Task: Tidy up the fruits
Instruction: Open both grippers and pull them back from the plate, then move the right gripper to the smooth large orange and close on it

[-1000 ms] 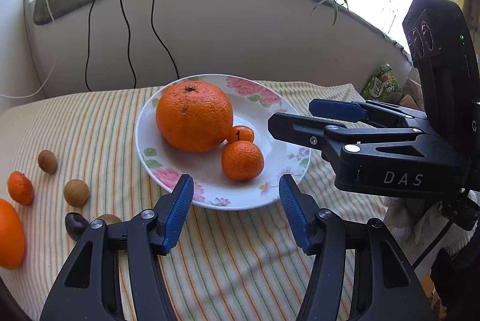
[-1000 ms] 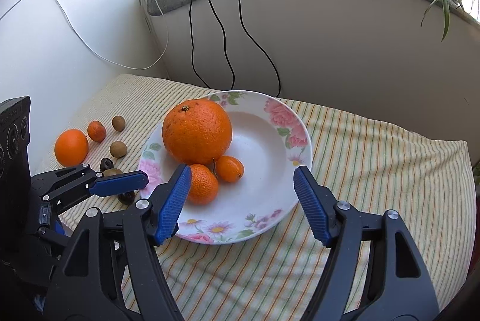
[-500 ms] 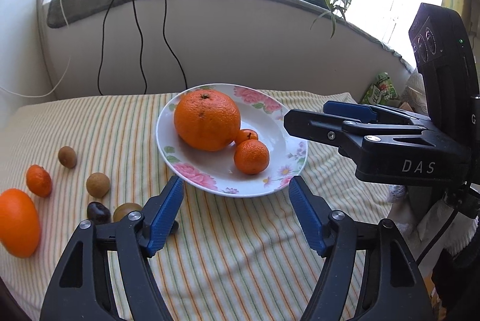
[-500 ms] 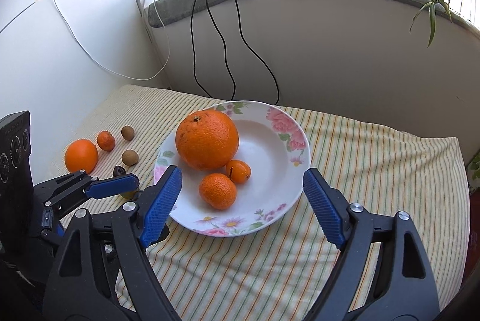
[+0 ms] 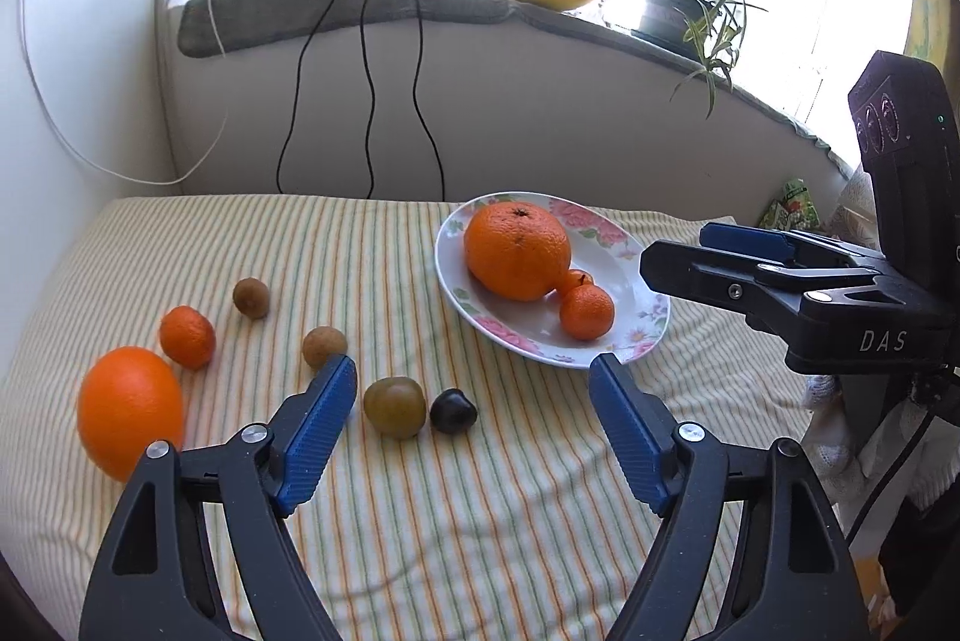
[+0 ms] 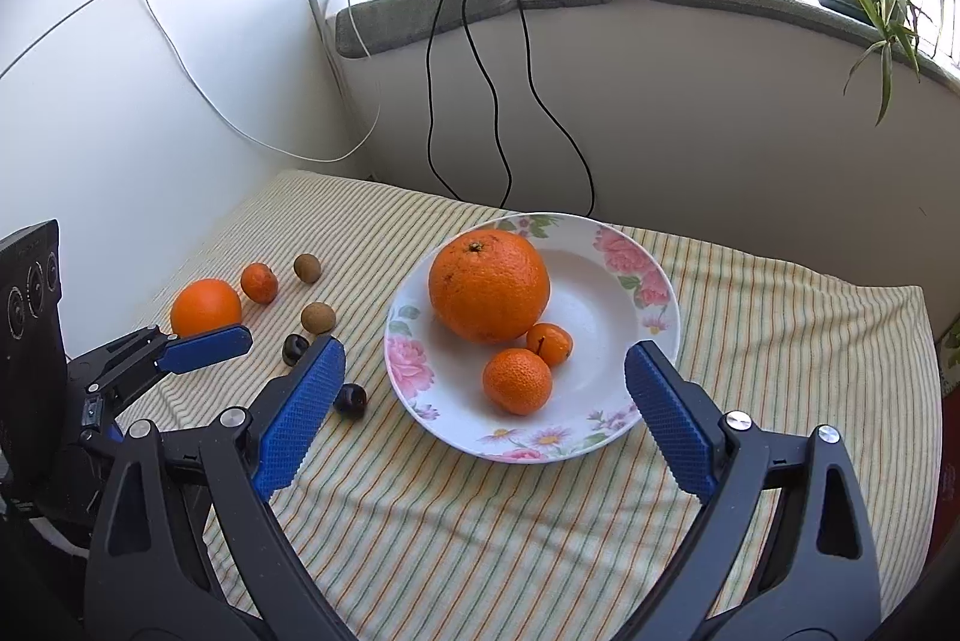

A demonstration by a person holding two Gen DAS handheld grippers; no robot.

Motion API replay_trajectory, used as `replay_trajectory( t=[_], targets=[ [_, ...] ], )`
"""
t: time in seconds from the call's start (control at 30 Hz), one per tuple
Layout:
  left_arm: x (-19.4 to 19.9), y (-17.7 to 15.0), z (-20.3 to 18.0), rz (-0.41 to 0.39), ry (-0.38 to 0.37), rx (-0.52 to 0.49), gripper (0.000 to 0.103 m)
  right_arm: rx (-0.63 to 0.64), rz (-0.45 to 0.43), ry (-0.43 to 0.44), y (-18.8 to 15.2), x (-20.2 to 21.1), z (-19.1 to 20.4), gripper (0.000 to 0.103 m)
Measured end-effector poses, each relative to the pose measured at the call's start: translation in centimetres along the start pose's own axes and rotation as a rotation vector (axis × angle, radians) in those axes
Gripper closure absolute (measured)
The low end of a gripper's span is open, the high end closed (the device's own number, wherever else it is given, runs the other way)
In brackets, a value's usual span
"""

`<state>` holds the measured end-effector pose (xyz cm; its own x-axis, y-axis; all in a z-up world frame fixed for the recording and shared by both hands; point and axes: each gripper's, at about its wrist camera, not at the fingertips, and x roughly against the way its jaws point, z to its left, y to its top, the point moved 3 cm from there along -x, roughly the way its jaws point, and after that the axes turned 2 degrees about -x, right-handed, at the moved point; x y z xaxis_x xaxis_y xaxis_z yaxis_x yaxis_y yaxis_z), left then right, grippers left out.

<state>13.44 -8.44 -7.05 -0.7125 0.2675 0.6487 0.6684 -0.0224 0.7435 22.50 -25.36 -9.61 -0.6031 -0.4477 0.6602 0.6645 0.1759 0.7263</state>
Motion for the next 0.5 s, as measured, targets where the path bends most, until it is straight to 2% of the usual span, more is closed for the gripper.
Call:
replay_trajectory(
  t=[0.5],
  targets=[
    [2.9,-1.8,8.2,-0.018,0.115,0.111,0.023,0.045,0.039,0.073,0.5,-2.3,6.0,0.006]
  ],
)
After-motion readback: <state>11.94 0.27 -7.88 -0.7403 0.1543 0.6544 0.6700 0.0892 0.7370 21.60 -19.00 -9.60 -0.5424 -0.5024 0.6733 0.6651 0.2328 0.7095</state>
